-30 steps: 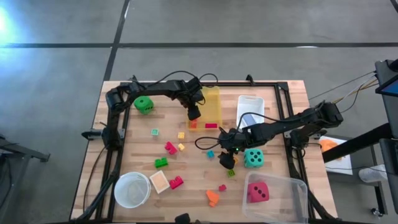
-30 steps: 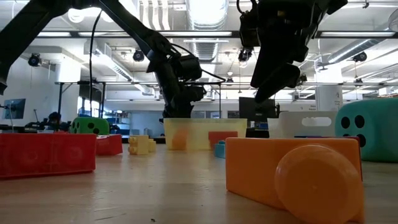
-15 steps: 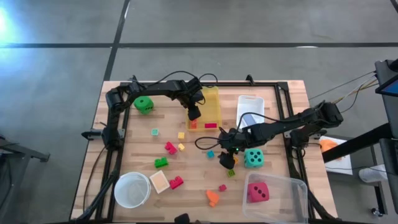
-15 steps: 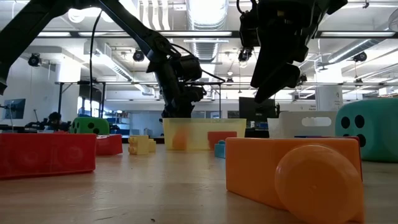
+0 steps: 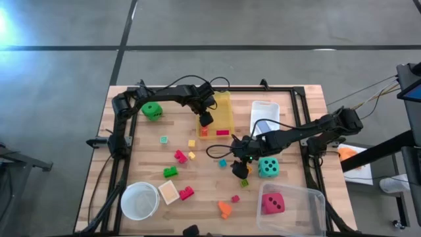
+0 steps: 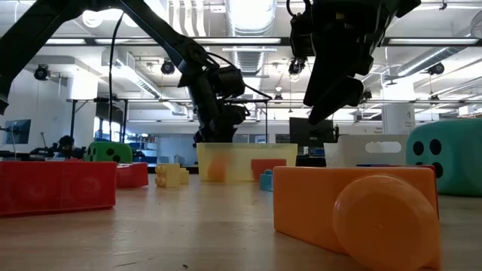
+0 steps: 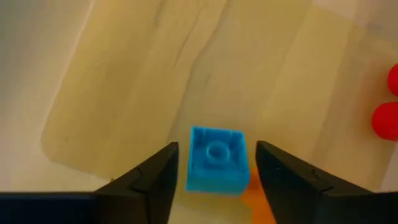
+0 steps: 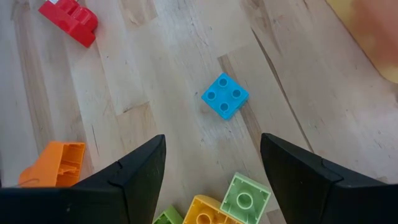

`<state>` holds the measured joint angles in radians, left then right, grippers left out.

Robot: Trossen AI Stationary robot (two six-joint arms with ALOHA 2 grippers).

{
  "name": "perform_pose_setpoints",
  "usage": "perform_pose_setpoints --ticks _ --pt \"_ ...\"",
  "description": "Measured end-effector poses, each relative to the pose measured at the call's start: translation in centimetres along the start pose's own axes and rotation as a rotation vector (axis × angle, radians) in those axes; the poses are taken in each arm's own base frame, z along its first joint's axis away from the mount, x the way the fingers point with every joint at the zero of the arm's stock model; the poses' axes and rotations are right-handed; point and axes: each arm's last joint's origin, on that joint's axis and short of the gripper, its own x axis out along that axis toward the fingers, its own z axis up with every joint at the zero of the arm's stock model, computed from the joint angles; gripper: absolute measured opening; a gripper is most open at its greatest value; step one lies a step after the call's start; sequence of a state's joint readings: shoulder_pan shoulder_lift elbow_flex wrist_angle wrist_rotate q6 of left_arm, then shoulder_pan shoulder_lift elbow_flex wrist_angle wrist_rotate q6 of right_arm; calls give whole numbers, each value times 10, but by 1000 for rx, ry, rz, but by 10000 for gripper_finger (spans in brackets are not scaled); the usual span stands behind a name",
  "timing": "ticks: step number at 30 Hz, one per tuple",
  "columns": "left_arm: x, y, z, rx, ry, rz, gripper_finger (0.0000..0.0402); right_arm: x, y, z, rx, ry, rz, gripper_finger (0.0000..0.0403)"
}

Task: Pick & Place Toys
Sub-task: Put the blue game piece into the yellow bin, then put the light blue game piece into the yellow bin

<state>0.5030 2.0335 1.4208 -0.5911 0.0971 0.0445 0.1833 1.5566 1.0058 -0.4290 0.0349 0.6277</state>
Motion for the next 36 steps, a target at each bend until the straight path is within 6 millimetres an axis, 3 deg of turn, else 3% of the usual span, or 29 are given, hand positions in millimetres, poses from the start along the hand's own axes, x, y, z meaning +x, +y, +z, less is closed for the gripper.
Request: perform_pose_setpoints --ticks 8,13,20,26,31,36 --pt "0 0 0 -1 3 0 336 0 0 0 0 0 0 254" --pt "-7 -1 6 0 1 -9 370 0 0 0 0 0 0 254" --pt "-26 -3 19 -19 17 -26 375 0 0 0 0 0 0 254" --pt "-57 -8 28 -26 112 -33 375 0 0 0 0 0 0 254" --pt "-82 -16 22 -33 239 -22 375 0 0 0 0 0 0 254" --pt "-105 -25 6 -78 316 97 375 0 0 0 0 0 0 254"
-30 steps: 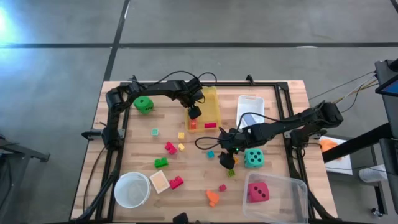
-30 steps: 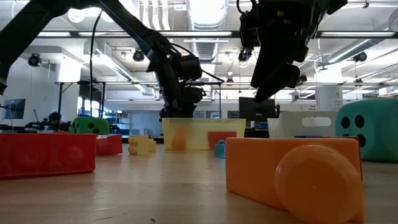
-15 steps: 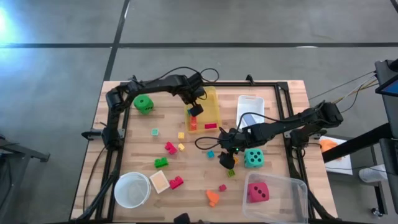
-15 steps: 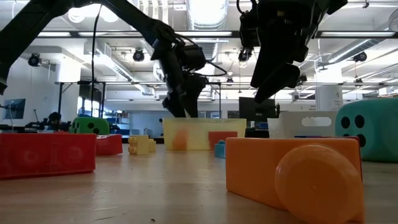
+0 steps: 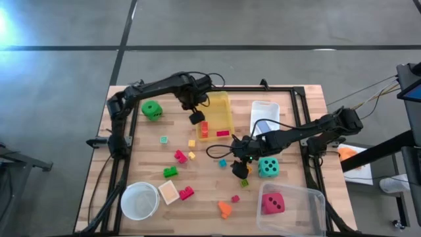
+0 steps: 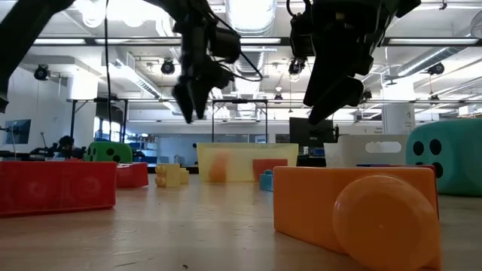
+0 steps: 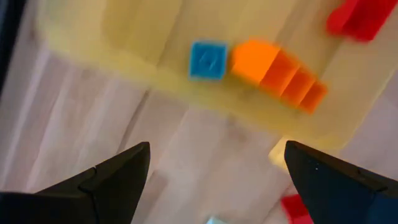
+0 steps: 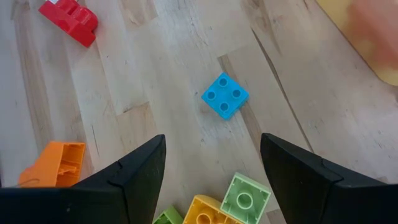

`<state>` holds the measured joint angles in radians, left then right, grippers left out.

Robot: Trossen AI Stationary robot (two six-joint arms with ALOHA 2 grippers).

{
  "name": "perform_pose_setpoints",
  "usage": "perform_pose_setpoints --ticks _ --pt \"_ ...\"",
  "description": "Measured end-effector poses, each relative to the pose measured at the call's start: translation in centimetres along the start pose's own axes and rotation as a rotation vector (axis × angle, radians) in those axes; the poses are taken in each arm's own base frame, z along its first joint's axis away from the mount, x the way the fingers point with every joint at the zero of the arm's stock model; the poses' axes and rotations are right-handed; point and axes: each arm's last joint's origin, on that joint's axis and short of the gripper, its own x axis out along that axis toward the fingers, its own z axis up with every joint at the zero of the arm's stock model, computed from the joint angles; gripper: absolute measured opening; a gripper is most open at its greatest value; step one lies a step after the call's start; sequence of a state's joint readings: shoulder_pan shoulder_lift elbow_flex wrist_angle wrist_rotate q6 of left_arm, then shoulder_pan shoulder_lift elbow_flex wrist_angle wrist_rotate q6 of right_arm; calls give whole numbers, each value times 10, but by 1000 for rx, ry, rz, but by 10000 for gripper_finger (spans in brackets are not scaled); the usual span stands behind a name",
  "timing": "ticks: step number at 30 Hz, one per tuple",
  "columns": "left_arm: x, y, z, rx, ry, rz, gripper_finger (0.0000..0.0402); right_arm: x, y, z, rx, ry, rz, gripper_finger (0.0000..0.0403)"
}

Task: Pick & Place Toys
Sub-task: Put the light blue game piece into the yellow bin

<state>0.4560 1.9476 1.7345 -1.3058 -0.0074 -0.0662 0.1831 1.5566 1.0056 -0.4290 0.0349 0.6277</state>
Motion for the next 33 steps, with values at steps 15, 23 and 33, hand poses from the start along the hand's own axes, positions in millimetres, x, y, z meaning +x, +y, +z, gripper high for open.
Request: perform_pose_setpoints --ticks 15,23,33 --pt "-8 -1 -95 -336 -3 87 376 0 0 0 0 0 0 254" --pt "29 -6 -119 -585 107 171 376 0 0 0 0 0 0 254" --pt "61 -13 -135 -713 157 178 376 0 0 0 0 0 0 254"
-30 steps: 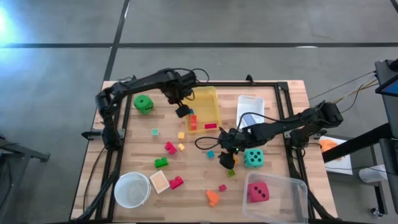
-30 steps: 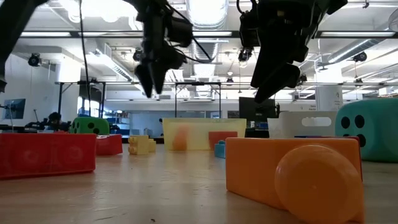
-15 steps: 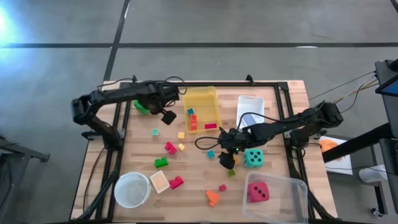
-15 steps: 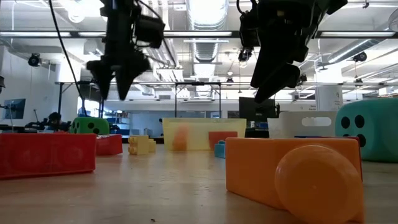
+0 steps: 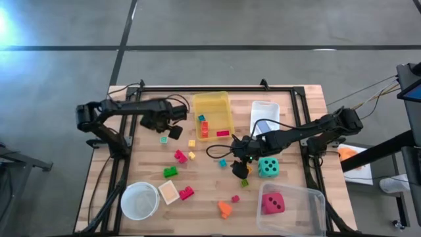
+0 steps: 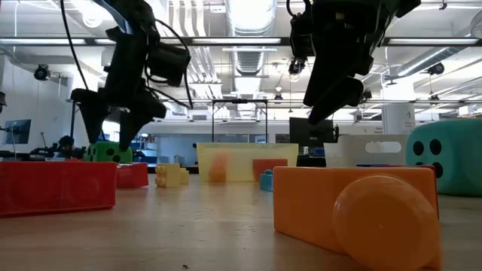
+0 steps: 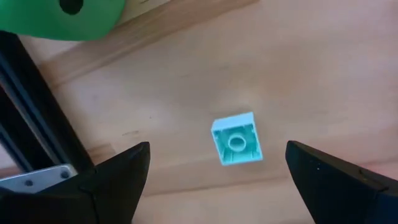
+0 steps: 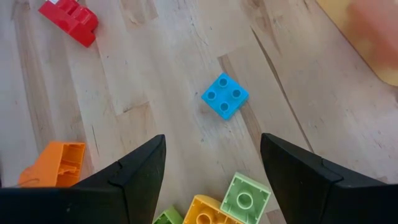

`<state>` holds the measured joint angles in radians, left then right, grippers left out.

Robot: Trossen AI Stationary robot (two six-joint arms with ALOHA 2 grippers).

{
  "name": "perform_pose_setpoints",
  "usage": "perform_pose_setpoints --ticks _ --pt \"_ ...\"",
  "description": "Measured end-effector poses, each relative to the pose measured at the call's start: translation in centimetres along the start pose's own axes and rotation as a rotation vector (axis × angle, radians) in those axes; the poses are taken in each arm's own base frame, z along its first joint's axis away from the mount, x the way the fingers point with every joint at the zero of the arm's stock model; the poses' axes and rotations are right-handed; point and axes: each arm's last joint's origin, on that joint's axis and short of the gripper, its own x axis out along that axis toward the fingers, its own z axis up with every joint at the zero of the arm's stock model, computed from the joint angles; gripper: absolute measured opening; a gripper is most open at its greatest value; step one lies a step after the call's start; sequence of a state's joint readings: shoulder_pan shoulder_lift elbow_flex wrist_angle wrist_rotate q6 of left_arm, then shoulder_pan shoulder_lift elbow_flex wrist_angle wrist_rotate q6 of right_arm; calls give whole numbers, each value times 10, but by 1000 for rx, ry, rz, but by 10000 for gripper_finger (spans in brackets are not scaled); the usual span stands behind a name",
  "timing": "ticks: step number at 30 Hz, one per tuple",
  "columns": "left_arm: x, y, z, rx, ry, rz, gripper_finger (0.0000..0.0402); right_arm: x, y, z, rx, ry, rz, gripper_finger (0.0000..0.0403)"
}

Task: Pick & Place Toys
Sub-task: Put the light blue game piece into the yellow bin

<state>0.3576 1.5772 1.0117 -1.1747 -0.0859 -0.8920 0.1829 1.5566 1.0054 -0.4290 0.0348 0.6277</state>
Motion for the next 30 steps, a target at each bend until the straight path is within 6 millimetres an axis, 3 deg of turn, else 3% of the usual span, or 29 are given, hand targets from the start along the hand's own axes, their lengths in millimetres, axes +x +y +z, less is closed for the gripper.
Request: perform_pose_setpoints --ticks 11,22,30 --pt "23 -5 -13 -53 -8 -11 371 0 0 0 0 0 0 254" --pt "26 -7 -13 -49 -21 -29 287 0 0 0 0 -1 0 254" --pt "51 -2 -20 -91 28 -66 269 0 0 0 0 -1 0 254"
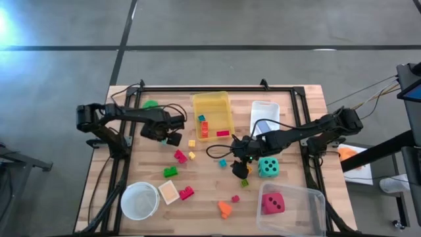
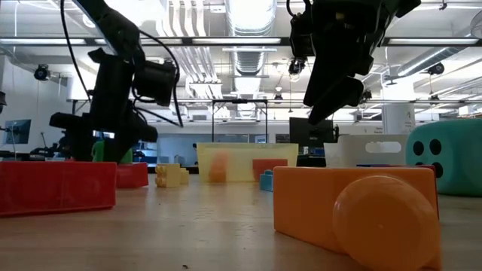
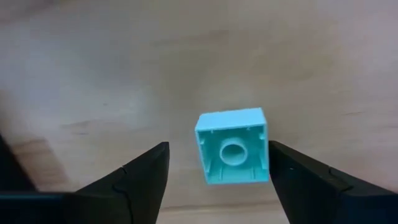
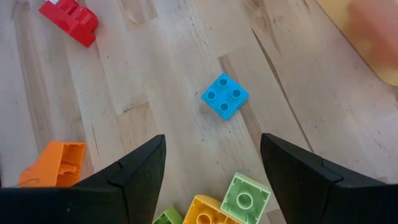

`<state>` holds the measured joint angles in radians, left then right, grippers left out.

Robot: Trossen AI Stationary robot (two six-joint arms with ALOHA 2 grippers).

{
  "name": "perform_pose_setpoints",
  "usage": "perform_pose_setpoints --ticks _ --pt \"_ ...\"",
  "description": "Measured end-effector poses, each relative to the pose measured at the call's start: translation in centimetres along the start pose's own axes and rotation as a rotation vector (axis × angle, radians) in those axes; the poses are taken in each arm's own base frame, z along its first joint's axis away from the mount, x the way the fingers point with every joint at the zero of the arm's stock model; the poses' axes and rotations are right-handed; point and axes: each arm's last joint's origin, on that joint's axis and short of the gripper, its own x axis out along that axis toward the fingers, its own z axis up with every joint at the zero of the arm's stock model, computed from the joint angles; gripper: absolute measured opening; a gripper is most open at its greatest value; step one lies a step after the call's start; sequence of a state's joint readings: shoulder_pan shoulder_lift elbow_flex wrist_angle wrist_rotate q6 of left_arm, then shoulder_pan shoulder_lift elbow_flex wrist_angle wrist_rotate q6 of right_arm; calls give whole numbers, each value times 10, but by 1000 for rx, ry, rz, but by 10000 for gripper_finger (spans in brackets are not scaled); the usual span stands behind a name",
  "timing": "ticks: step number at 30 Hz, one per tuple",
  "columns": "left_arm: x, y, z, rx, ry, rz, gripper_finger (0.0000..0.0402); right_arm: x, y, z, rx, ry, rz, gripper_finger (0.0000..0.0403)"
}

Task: Pick & Place Toys
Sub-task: Put the light blue game piece into the yellow bin

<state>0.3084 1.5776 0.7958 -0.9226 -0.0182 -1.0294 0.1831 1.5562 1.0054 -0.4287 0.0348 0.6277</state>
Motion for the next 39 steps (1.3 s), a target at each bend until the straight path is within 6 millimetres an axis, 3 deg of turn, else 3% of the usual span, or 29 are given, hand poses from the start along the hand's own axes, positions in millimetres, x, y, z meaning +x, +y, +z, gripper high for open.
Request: perform_pose_setpoints --ticks 16,25,33,39 --pt "6 -1 0 88 -11 -43 259 0 0 0 0 0 0 254" --pt "6 -3 1 95 -18 -60 133 0 0 0 0 0 0 254" --pt "2 -5 2 150 -17 -76 134 0 0 0 0 0 0 254" --pt "-22 -12 4 239 -18 -91 134 0 0 0 0 0 0 254"
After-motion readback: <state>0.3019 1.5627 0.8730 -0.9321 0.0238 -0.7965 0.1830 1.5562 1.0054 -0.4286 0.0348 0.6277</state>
